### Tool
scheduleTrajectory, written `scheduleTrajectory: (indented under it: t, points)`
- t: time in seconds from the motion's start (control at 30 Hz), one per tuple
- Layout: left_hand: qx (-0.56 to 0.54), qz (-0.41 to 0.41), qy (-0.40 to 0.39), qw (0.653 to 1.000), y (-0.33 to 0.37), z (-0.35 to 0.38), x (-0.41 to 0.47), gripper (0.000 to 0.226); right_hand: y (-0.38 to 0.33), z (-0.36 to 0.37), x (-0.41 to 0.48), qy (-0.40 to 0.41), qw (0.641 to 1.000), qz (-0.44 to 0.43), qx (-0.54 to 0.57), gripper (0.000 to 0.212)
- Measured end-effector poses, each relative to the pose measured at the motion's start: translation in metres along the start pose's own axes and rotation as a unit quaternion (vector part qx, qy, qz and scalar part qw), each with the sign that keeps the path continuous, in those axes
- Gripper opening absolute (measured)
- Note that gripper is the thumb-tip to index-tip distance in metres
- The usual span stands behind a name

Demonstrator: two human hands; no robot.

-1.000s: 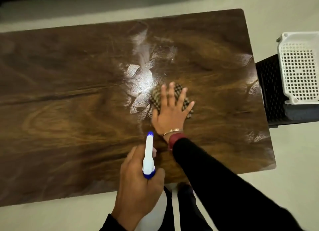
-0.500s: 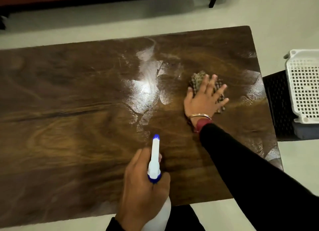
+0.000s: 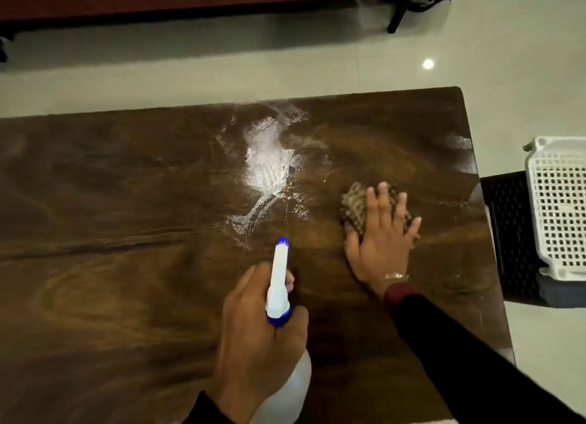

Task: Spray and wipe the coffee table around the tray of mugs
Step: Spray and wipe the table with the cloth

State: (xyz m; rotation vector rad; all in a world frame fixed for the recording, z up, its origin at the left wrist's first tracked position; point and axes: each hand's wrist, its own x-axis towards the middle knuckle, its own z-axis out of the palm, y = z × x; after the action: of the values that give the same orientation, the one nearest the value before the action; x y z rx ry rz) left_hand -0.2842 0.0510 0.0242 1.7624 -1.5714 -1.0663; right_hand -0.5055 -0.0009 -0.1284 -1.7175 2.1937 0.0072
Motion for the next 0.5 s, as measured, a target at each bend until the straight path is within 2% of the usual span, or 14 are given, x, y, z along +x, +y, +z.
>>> scheduleTrajectory:
  t: [0.07,0.13,0.2,0.33,0.43,0.5]
  points:
    - [-0.013,0.001,0.003,1.000,0.002,0.004,0.009,0.041,-0.004,-0.017,0.063,0.017,0.994,0.109,0.023,0.084]
    - [-0.027,-0.003,0.002,1.000,0.006,0.006,0.015,0.036,-0.034,-0.024,0.115,0.026,0.987,0.154,0.033,0.083]
    - [-0.027,0.005,0.017,0.999,0.010,0.007,0.021,0.036,-0.079,-0.020,0.138,0.024,0.995,0.101,0.010,0.085]
    - [-0.022,-0.002,0.025,0.999,0.015,0.004,0.039,0.041,-0.156,0.015,0.085,-0.005,0.991,-0.121,-0.052,0.087]
    - [-0.022,-0.012,0.017,1.000,0.018,0.004,0.051,0.027,-0.147,0.030,0.018,-0.037,0.971,-0.226,-0.063,0.073]
    - [-0.017,-0.011,0.019,1.000,0.019,0.001,0.058,0.024,-0.110,0.024,0.002,-0.046,0.976,-0.210,-0.029,0.076]
